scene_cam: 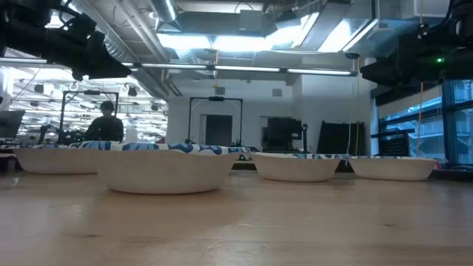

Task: Nest bowls inside each other
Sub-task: Stack the right bowl on the top bowl

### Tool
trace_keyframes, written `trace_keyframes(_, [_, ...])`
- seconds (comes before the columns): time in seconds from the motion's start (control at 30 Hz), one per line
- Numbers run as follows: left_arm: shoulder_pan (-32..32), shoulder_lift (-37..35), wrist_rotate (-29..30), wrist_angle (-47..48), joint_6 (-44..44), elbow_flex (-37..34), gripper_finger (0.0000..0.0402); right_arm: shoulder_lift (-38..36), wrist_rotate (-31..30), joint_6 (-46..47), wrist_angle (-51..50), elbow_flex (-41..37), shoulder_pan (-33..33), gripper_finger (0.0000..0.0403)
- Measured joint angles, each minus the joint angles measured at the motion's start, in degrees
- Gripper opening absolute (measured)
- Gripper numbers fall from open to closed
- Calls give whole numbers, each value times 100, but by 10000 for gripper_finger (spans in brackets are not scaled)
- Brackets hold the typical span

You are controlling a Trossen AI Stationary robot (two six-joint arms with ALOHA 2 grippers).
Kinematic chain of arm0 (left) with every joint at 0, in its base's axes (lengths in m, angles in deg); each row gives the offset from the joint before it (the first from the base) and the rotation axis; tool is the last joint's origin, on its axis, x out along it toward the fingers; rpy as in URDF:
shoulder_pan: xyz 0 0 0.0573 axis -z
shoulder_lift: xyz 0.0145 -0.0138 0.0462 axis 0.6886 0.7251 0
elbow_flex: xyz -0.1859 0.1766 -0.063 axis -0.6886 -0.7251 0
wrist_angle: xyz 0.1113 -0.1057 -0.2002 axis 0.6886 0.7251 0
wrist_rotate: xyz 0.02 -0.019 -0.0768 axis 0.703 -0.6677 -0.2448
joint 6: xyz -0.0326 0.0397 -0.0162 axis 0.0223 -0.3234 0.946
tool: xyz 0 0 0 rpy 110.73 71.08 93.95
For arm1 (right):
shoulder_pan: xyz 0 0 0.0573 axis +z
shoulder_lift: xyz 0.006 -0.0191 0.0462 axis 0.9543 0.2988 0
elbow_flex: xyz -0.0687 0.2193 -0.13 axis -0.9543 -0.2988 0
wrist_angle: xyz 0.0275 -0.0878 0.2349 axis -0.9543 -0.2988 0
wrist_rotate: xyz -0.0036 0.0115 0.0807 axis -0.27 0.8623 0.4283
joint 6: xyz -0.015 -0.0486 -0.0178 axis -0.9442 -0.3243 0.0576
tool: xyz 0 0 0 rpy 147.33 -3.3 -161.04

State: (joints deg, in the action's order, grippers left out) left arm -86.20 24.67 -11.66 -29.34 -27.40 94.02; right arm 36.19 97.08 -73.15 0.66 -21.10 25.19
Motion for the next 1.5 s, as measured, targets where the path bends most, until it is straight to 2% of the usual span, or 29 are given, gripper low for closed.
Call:
trace_keyframes(0.1, [0,0,1,0,-1,0,111,0,70,77,2,0,0,136])
trace_keyframes(0.23, [-2,-1,1,0,0,-1,111,0,477,74,-37,0,2,136])
trace_keyframes(0.5, [-2,-2,0,0,-1,-1,111,19,582,-488,-2038,656,0,136])
trace_keyframes(0.6, [-2,0,2,-2,0,-1,111,113,434,-273,-2080,870,0,136])
trace_keyframes(0.73, [-2,-1,2,-6,0,-1,111,355,393,361,-2146,1463,0,136])
trace_keyframes(0.9, [-2,0,2,-9,-2,-1,111,967,469,-361,-3493,2626,2,136])
trace_keyframes(1.03, [-2,-1,2,-9,-1,-1,111,1649,333,-1022,-4917,3580,0,136])
trace_keyframes(1.17, [-2,-1,1,-9,0,-1,111,2302,91,-1472,-6082,4157,1,136])
trace_keyframes(1.37, [-2,-1,2,-8,0,-1,111,3055,-1069,-1758,-6976,4336,-31,136])
trace_keyframes(1.5, [-2,0,2,-7,2,-1,111,3414,-1105,-1970,-7020,4199,-217,136])
